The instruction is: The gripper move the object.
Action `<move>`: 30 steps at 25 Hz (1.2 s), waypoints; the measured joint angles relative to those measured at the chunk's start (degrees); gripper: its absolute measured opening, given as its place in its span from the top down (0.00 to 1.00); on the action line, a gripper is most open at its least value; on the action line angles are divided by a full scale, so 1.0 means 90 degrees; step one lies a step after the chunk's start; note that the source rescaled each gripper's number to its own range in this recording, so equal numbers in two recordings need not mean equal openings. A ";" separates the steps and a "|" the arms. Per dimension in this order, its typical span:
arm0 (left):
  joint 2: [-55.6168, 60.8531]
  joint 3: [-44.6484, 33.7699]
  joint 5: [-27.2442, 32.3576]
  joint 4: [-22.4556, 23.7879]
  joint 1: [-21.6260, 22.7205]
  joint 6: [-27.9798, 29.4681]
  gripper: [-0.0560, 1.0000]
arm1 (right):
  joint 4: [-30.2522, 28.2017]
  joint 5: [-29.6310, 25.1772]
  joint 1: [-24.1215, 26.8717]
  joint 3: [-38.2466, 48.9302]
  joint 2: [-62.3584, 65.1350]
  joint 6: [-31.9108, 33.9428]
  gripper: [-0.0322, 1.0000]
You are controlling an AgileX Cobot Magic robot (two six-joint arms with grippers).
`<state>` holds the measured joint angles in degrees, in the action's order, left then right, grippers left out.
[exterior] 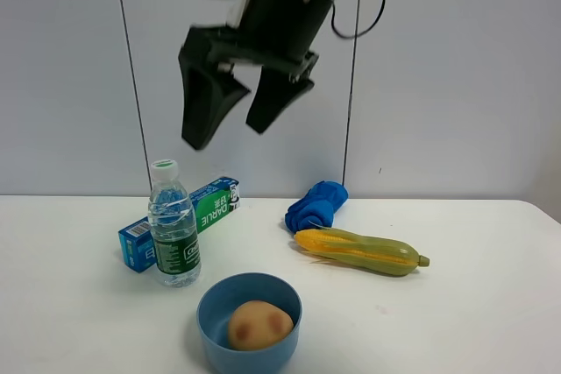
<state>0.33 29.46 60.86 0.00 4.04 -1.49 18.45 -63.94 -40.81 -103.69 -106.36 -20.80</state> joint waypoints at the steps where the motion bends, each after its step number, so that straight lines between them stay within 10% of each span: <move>1: 0.0000 0.0000 0.0000 0.0000 0.0000 0.0000 0.00 | -0.0035 0.0047 0.0000 -0.0037 0.0163 0.0000 0.26; 8: 0.0000 0.0000 0.0000 0.0000 0.0000 0.0000 0.00 | -0.0776 0.0125 0.0000 -0.0075 0.0991 0.0299 0.26; 30: 0.0000 0.0000 0.0000 0.0000 0.0000 0.0000 0.00 | -0.6001 -0.0323 0.0110 -0.0087 0.2180 0.3182 0.26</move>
<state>0.33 29.46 60.86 0.00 4.04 -1.49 -35.56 -66.85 -39.82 -104.48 -86.74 7.84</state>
